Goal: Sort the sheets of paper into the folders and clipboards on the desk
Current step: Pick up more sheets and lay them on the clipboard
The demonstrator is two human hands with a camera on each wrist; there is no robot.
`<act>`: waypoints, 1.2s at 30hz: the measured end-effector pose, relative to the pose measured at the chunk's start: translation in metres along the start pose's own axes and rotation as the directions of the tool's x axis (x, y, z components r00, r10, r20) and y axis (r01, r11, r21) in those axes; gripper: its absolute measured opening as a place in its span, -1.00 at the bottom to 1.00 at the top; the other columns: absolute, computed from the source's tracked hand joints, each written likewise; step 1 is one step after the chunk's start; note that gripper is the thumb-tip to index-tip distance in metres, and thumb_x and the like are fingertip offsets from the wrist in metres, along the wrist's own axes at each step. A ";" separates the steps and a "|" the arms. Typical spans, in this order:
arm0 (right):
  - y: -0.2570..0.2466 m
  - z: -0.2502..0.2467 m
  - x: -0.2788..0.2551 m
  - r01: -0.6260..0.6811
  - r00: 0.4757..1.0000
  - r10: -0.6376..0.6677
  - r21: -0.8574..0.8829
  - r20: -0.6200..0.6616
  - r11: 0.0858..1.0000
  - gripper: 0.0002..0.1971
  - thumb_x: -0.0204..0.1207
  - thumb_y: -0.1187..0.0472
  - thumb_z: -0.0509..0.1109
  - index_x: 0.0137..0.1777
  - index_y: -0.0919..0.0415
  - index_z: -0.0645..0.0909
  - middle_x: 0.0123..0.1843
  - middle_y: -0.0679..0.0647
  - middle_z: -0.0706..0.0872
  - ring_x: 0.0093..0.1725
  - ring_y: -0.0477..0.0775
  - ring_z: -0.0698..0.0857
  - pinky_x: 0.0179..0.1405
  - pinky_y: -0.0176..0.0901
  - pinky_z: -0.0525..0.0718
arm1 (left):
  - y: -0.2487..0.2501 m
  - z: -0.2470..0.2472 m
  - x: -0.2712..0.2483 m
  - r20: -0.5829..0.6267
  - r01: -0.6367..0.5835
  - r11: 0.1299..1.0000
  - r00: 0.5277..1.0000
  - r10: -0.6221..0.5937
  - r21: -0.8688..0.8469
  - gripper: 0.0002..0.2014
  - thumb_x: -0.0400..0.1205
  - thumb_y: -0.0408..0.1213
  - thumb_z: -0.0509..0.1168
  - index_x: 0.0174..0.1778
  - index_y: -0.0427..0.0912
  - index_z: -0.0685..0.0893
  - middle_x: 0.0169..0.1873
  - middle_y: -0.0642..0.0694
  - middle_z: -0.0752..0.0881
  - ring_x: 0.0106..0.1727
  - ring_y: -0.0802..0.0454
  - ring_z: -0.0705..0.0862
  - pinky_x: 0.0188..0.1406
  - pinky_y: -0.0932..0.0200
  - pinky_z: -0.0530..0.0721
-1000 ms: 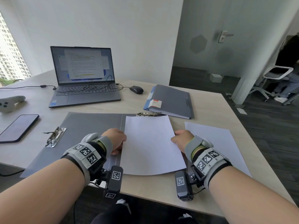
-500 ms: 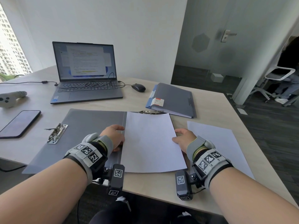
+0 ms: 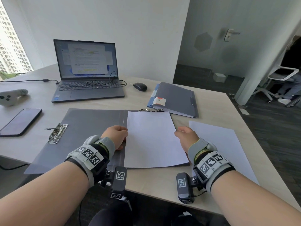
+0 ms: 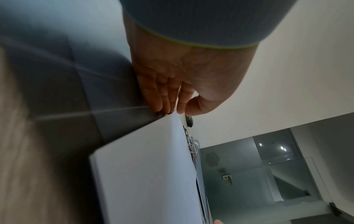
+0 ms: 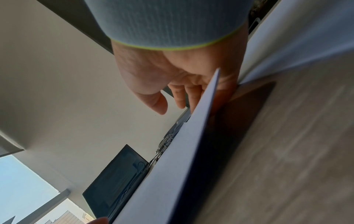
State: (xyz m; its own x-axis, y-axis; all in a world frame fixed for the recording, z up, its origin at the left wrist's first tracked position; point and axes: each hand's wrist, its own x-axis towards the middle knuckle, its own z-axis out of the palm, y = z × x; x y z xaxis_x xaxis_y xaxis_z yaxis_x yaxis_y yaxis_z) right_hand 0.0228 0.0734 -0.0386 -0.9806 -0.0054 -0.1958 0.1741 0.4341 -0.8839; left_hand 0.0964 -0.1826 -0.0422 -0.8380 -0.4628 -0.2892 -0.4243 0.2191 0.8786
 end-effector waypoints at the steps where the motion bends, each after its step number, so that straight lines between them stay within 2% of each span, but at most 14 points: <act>1: -0.001 0.000 -0.001 0.006 1.000 -0.006 -0.012 0.000 1.000 -0.56 0.58 0.21 0.30 0.47 0.09 0.52 0.17 -0.01 0.62 0.14 0.07 0.58 0.13 -0.15 0.47 | 0.000 0.000 -0.001 -0.007 -0.008 1.000 1.000 0.008 0.018 -0.76 0.60 -0.28 0.28 0.13 0.01 0.74 0.03 -0.13 0.80 0.10 -0.05 0.76 -0.34 0.14 0.76; 7: -0.007 -0.004 -0.008 0.041 0.999 -0.041 -0.123 0.002 0.992 -0.52 0.57 0.21 0.24 0.51 0.04 0.49 0.46 0.02 0.61 0.32 0.13 0.60 0.20 -0.11 0.51 | -0.001 0.001 -0.002 -0.025 -0.079 0.982 0.996 0.085 0.169 -0.76 0.60 -0.24 0.27 0.15 0.05 0.71 -0.16 -0.08 0.75 -0.20 -0.04 0.71 -0.11 -0.07 0.85; 10: -0.006 -0.006 -0.011 0.041 0.999 -0.034 -0.187 0.038 0.982 -0.52 0.60 0.19 0.23 0.53 0.06 0.47 0.51 0.02 0.57 0.40 0.14 0.57 0.25 -0.12 0.47 | 0.003 0.000 -0.003 -0.015 -0.108 0.958 0.993 0.116 0.266 -0.73 0.60 -0.21 0.25 0.19 0.06 0.69 -0.21 -0.02 0.73 -0.25 -0.03 0.70 -0.20 0.04 0.80; 12: -0.006 -0.006 -0.011 0.043 0.998 -0.031 -0.216 0.057 0.976 -0.52 0.61 0.18 0.23 0.54 0.08 0.45 0.53 0.02 0.55 0.46 0.13 0.54 0.32 -0.12 0.44 | 0.007 0.000 -0.004 -0.034 -0.129 0.917 0.988 0.153 0.377 -0.66 0.60 -0.19 0.23 0.28 0.09 0.67 -0.04 -0.03 0.75 -0.11 -0.07 0.73 -0.18 0.13 0.70; 14: -0.006 -0.006 -0.011 0.046 0.997 -0.032 -0.230 0.066 0.972 -0.53 0.62 0.15 0.23 0.54 0.09 0.45 0.53 0.01 0.56 0.46 0.12 0.54 0.31 -0.14 0.43 | 0.007 0.002 -0.005 -0.029 -0.147 0.866 0.983 0.183 0.477 -0.57 0.60 -0.17 0.23 0.43 0.12 0.59 0.27 -0.06 0.69 0.17 -0.14 0.69 0.12 0.04 0.69; 16: -0.006 -0.008 -0.011 0.047 0.997 -0.032 -0.241 0.066 0.969 -0.53 0.61 0.12 0.25 0.53 0.08 0.47 0.50 0.00 0.58 0.44 0.11 0.55 0.28 -0.15 0.44 | 0.003 0.005 -0.004 0.032 -0.149 0.822 0.987 0.157 0.549 -0.48 0.61 -0.12 0.23 0.55 0.08 0.47 0.48 -0.06 0.54 0.44 -0.17 0.54 0.43 -0.08 0.53; 19: -0.004 -0.010 -0.012 0.044 0.997 -0.026 -0.261 0.070 0.964 -0.55 0.62 0.09 0.25 0.50 0.08 0.50 0.44 0.02 0.62 0.38 0.12 0.57 0.23 -0.17 0.45 | -0.004 0.007 -0.005 0.089 -0.141 0.761 0.990 0.109 0.634 -0.38 0.60 -0.03 0.20 0.64 0.07 0.31 0.64 -0.03 0.34 0.69 -0.12 0.21 0.60 -0.15 0.29; 22: -0.002 -0.013 -0.014 0.033 0.997 -0.014 -0.271 0.071 0.962 -0.61 0.61 0.08 0.25 0.43 0.05 0.54 0.28 0.02 0.67 0.25 0.12 0.61 0.14 -0.17 0.46 | -0.008 0.010 -0.009 0.136 -0.205 0.673 0.979 0.154 0.710 -0.32 0.64 0.01 0.19 0.70 0.06 0.18 0.72 0.12 0.13 0.75 0.02 -0.01 0.65 -0.15 0.10; 26: 0.000 -0.017 -0.020 -0.005 1.000 0.011 -0.301 0.018 0.954 -0.76 0.45 0.02 0.24 0.02 0.04 0.66 -0.16 0.05 0.74 -0.12 0.17 0.69 -0.08 -0.07 0.65 | -0.013 0.009 -0.021 0.171 -0.259 0.627 0.965 0.198 0.734 -0.33 0.63 0.06 0.20 0.67 0.03 0.22 0.72 0.10 0.15 0.75 0.00 0.01 0.63 -0.14 0.13; 28: 0.007 -0.017 -0.014 -0.015 1.000 0.012 -0.307 -0.009 0.951 -0.74 0.28 0.00 0.22 -0.21 0.14 0.61 -0.30 0.10 0.67 -0.30 0.18 0.60 -0.23 -0.07 0.57 | -0.015 0.009 -0.027 0.171 -0.266 0.624 0.963 0.209 0.734 -0.33 0.63 0.07 0.22 0.67 0.03 0.22 0.71 0.09 0.17 0.74 0.00 0.03 0.63 -0.14 0.14; 30: 0.010 -0.020 -0.012 -0.028 1.000 0.026 -0.321 -0.012 0.947 -0.82 0.19 0.01 0.20 -0.35 0.10 0.50 -0.35 0.13 0.56 -0.38 0.16 0.46 -0.30 -0.04 0.46 | -0.017 0.009 -0.035 0.175 -0.271 0.622 0.962 0.211 0.734 -0.31 0.63 0.08 0.22 0.69 0.05 0.20 0.71 0.07 0.20 0.74 -0.02 0.07 0.63 -0.13 0.15; 31: 0.012 -0.022 -0.013 -0.039 0.999 0.038 -0.344 -0.010 0.938 -0.85 0.18 0.03 0.19 -0.36 0.08 0.46 -0.36 0.12 0.53 -0.41 0.16 0.43 -0.30 -0.06 0.43 | -0.017 0.009 -0.039 0.176 -0.271 0.621 0.962 0.211 0.735 -0.31 0.63 0.08 0.23 0.69 0.06 0.20 0.70 0.05 0.23 0.73 -0.03 0.10 0.62 -0.11 0.18; 33: 0.009 -0.025 -0.019 -0.051 0.999 0.043 -0.379 -0.030 0.924 -0.78 0.16 0.01 0.16 -0.35 0.14 0.47 -0.38 0.06 0.62 -0.44 0.21 0.56 -0.21 -0.13 0.56 | -0.017 0.010 -0.044 0.174 -0.271 0.619 0.961 0.214 0.737 -0.33 0.62 0.09 0.23 0.66 0.09 0.25 0.64 0.03 0.34 0.69 -0.09 0.20 0.57 -0.08 0.25; 36: 0.007 -0.029 -0.024 -0.054 0.998 0.030 -0.537 -0.054 0.842 -0.72 0.22 -0.07 0.13 -0.32 0.10 0.53 -0.35 0.01 0.69 -0.27 0.22 0.69 0.03 -0.06 0.67 | -0.010 0.008 -0.047 0.177 -0.256 0.617 0.966 0.188 0.744 -0.52 0.59 0.09 0.22 0.45 0.11 0.49 0.42 0.00 0.56 0.48 -0.16 0.43 0.43 -0.05 0.44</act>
State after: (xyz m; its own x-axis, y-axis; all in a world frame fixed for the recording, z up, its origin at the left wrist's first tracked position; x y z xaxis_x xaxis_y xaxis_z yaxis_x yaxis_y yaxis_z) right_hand 0.0446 0.1025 -0.0274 -0.9784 0.0564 -0.1989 0.1518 0.8493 -0.5056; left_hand 0.1369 -0.1563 -0.0407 -0.9499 -0.2540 -0.1819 -0.3025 0.8931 0.3329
